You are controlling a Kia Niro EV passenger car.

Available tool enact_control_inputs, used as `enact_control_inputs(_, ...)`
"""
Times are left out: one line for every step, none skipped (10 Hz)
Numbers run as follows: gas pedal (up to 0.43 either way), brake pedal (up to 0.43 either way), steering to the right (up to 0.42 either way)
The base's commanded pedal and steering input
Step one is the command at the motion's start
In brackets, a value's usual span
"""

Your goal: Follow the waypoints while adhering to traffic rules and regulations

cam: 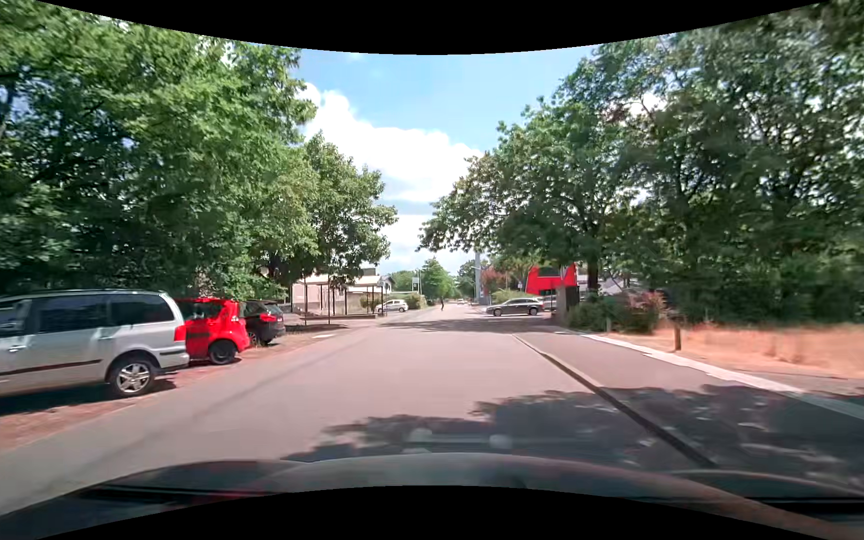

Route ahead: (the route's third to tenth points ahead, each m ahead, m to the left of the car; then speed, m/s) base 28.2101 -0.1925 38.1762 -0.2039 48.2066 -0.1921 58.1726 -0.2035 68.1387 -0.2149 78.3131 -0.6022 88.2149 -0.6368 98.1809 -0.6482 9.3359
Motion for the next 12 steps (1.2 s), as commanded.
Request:
enact_control_inputs(0.0,0.098,-0.004)
enact_control_inputs(0.0,0.104,-0.004)
enact_control_inputs(0.0,0.104,-0.004)
enact_control_inputs(0.0,0.104,-0.004)
enact_control_inputs(0.0,0.104,-0.006)
enact_control_inputs(0.0,0.104,-0.006)
enact_control_inputs(0.0,0.104,-0.006)
enact_control_inputs(0.0,0.104,-0.006)
enact_control_inputs(0.0,0.104,-0.006)
enact_control_inputs(0.0,0.104,-0.006)
enact_control_inputs(0.0,0.091,-0.006)
enact_control_inputs(0.0,0.067,-0.006)
